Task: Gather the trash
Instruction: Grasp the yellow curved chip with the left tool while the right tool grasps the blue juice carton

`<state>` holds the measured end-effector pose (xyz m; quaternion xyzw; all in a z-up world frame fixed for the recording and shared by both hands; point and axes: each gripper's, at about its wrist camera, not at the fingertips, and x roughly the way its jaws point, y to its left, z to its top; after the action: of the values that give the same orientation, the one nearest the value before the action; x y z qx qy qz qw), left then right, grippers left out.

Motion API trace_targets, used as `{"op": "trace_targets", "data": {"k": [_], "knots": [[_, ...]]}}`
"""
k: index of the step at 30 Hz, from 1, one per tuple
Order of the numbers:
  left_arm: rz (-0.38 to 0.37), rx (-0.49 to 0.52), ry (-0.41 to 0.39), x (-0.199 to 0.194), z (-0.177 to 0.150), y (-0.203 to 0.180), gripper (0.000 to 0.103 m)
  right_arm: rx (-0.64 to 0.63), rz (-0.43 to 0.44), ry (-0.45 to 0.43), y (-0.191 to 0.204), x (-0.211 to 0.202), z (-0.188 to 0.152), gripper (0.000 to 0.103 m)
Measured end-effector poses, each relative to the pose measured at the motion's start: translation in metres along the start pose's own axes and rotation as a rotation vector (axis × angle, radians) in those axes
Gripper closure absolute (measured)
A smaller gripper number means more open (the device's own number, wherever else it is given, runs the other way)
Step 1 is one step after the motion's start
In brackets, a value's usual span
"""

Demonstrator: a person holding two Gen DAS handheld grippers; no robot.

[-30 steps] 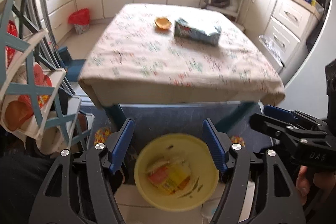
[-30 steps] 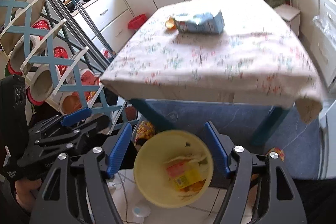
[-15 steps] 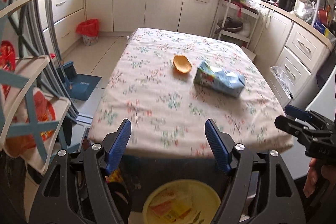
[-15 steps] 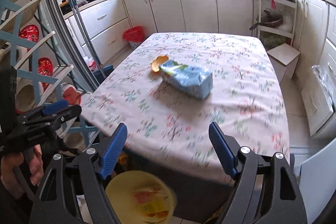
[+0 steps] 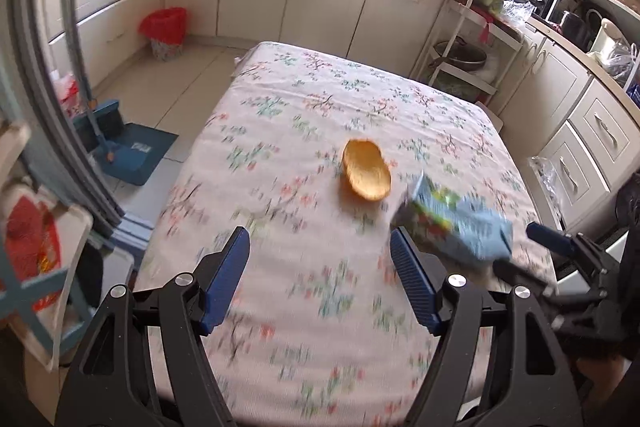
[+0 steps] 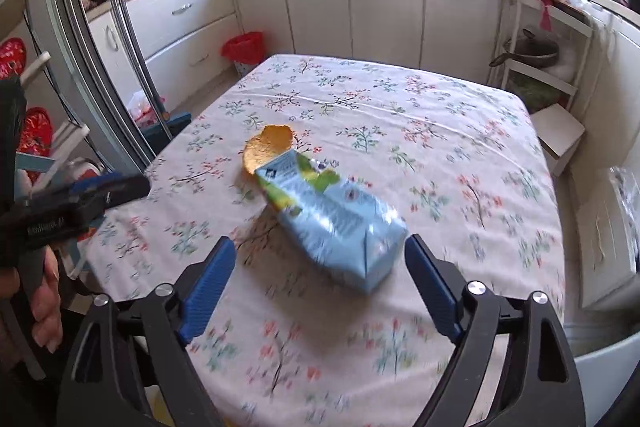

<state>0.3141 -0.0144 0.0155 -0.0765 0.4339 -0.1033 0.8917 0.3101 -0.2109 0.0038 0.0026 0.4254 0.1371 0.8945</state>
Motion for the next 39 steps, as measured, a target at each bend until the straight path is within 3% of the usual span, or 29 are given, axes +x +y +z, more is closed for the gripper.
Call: {"op": "trace_targets", "data": {"k": [5, 19, 20, 22, 24, 27, 29, 30, 31, 34, 39], "knots": [[0.003, 0.025, 0.045, 0.043, 0.023, -0.006, 0.034, -0.098, -0.045, 0.051, 0.001, 0.033, 0.013, 0.011], [0.003, 0.058, 0.117, 0.103, 0.044, -0.022, 0.034, -0.127, -0.001, 0.108, -0.008, 0.061, 0.026, 0.011], [0.006, 0.06, 0.118, 0.107, 0.045, -0.022, 0.034, -0.132, 0.006, 0.115, -0.007, 0.063, 0.026, 0.012], [0.007, 0.059, 0.122, 0.111, 0.048, -0.022, 0.034, -0.138, 0.024, 0.134, -0.004, 0.067, 0.026, 0.027], [0.007, 0.056, 0.128, 0.117, 0.05, -0.022, 0.036, -0.145, 0.04, 0.16, -0.002, 0.071, 0.025, 0.035], [-0.01, 0.062, 0.151, 0.126, 0.05, -0.025, 0.049, -0.14, 0.041, 0.165, -0.003, 0.07, 0.026, 0.042], [-0.004, 0.093, 0.148, 0.128, 0.05, -0.031, 0.067, -0.083, 0.056, 0.155, -0.013, 0.066, 0.028, 0.042], [-0.004, 0.117, 0.152, 0.129, 0.049, -0.035, 0.084, -0.047, 0.066, 0.151, -0.019, 0.064, 0.029, 0.042], [-0.011, 0.127, 0.159, 0.13, 0.049, -0.038, 0.092, 0.001, 0.082, 0.145, -0.027, 0.062, 0.03, 0.042], [-0.018, 0.156, 0.146, 0.126, 0.047, -0.046, 0.098, 0.138, 0.146, 0.131, -0.049, 0.056, 0.032, 0.042], [-0.009, 0.205, 0.09, 0.106, 0.043, -0.056, 0.099, 0.329, 0.268, 0.091, -0.078, 0.043, 0.027, 0.042]]}}
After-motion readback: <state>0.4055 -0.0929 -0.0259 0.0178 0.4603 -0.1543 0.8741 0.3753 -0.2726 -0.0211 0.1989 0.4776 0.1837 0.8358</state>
